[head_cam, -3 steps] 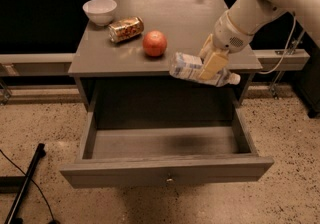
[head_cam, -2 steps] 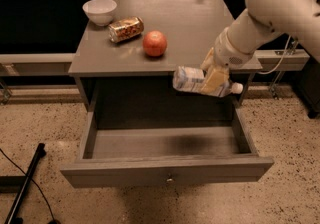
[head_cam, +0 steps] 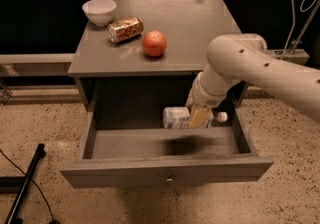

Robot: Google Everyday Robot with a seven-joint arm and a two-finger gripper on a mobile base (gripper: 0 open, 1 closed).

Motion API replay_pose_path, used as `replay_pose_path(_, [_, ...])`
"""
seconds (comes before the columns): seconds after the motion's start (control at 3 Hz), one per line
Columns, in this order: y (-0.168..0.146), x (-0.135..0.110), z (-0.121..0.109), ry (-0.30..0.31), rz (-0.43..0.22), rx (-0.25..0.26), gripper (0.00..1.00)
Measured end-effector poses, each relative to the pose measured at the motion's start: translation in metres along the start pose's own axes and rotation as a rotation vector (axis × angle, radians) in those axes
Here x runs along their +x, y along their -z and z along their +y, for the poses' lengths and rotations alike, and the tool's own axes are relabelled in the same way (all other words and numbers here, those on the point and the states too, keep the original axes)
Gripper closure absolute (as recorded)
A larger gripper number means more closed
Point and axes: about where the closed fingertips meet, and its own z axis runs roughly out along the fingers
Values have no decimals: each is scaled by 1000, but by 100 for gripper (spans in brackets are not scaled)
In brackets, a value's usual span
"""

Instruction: Place blue plastic bottle into top drawer

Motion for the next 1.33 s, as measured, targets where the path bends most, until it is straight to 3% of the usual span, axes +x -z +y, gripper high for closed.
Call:
replay_pose_path(0.33, [-43,2,24,8,-13,-113,100])
replay_pose_path(0.67, [-43,2,24,8,-13,-113,100])
replay_pose_path(1.0, [-58,-2,26,21,9,-66,100])
replay_pose_path(1.33, [-83,-8,33,42,25,-42,82])
